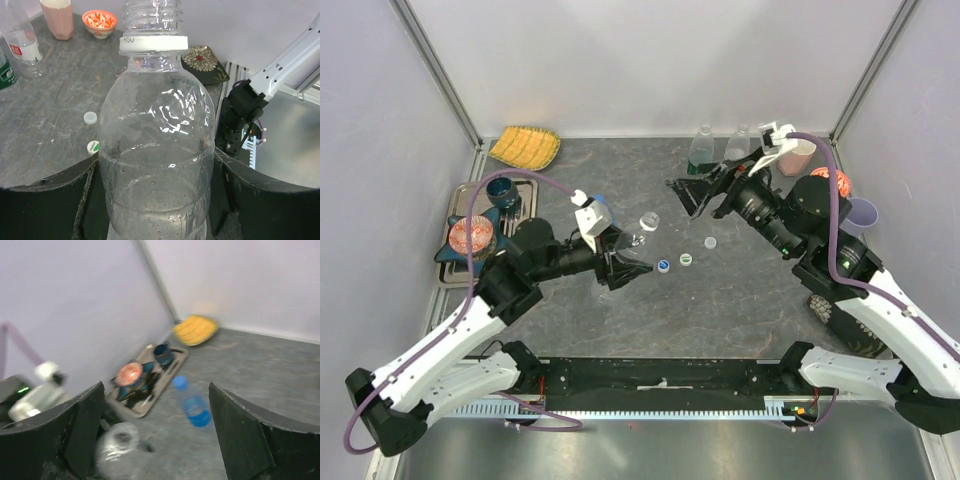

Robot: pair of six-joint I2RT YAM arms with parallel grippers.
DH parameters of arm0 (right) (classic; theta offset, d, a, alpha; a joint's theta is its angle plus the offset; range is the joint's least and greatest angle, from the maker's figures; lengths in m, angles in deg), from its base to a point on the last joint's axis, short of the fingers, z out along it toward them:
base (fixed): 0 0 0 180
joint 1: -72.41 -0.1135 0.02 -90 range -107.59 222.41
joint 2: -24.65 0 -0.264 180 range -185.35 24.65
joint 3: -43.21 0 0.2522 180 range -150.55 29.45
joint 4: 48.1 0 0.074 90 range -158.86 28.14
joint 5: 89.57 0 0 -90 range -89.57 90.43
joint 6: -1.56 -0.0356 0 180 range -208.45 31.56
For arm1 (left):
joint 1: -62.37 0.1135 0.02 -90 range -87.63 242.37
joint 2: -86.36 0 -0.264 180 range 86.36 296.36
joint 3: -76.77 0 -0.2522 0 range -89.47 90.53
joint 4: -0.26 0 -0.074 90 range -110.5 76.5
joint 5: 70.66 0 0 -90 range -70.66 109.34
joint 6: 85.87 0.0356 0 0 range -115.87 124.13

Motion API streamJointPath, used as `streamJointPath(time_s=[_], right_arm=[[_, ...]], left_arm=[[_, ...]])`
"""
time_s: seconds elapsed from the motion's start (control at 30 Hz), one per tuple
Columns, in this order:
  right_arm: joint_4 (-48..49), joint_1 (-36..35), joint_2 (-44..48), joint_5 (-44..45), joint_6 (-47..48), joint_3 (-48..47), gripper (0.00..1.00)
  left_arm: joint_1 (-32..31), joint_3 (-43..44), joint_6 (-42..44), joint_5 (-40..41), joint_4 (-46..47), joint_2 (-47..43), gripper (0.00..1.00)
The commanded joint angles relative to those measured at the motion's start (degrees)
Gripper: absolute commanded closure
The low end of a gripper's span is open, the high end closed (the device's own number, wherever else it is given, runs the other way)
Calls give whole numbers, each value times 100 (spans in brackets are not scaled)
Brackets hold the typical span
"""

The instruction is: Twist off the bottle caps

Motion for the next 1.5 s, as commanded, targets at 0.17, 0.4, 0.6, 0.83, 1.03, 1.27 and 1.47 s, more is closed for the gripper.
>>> streamJointPath(time_s=[0.17,0.4,0.6,0.83,1.03,1.27,1.47], right_arm=[[125,-59,-718,-2137,-183,135,9],[143,-103,-788,-2216,-174,258,15],[178,-121,-657,-2164,-183,408,23],[178,-121,-366,-1970,-200,566,35],[248,-121,-349,-2128,-297,698,48],[292,-121,-331,-2181,-315,777,93],[257,-112,-314,-2050,-279,690,100]], left_arm=[[11,477,192,-238,643,634,63],[11,529,210,-186,669,704,63],[11,530,227,-80,652,722,63],[11,459,227,78,643,661,63],[11,407,210,157,687,573,63],[11,371,157,315,669,529,56],[11,380,104,517,538,511,1]])
